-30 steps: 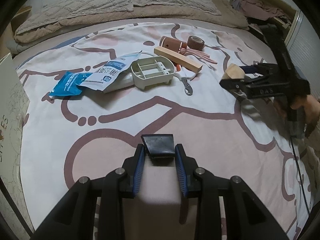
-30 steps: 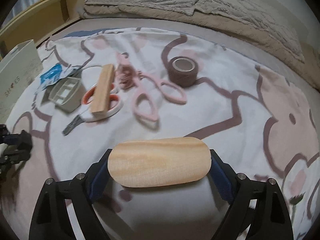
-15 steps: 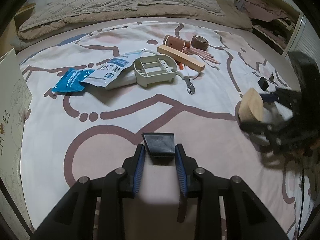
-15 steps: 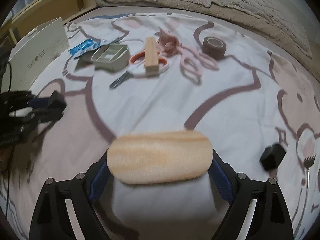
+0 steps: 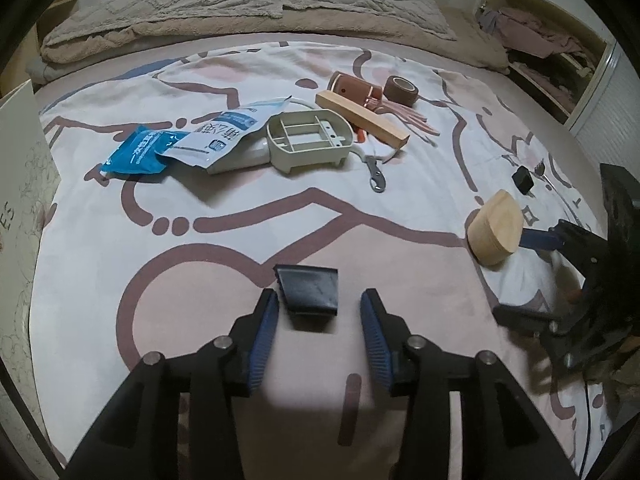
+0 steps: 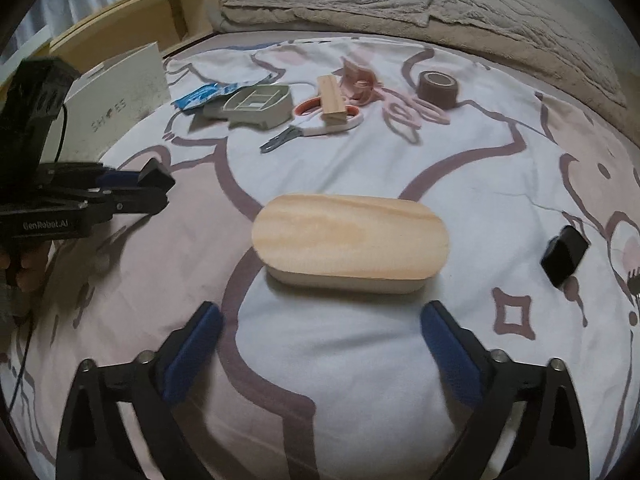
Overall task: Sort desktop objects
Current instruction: 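Lift the wooden lid with the right tool while the left tool carries the clip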
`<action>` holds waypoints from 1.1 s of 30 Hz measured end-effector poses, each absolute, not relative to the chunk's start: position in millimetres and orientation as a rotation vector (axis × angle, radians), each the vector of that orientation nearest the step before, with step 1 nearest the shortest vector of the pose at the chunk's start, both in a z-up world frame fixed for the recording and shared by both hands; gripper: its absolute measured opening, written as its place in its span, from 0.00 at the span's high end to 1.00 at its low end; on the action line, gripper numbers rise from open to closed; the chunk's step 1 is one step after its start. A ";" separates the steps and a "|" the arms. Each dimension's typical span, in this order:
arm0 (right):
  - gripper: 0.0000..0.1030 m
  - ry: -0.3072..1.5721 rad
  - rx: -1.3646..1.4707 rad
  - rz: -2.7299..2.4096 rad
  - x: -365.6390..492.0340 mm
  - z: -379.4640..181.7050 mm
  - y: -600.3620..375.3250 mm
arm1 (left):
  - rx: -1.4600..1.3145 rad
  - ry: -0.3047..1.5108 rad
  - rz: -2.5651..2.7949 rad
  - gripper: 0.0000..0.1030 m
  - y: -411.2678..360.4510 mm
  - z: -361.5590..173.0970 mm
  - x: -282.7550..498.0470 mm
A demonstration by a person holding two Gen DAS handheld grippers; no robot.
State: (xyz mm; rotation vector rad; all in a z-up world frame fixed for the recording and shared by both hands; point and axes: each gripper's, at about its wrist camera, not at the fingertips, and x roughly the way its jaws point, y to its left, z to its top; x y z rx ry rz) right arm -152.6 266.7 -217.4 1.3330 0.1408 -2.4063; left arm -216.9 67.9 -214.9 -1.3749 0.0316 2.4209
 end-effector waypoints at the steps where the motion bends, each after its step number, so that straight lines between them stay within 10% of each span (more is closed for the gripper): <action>1: 0.00 0.158 1.341 -2.408 -153.0 -218.7 264.1 | -1.374 0.035 2.423 0.58 68.6 -214.6 -217.0; 33: 0.13 0.106 1.363 -2.456 -183.9 -204.4 270.9 | -1.292 0.045 2.429 0.66 67.8 -211.4 -220.1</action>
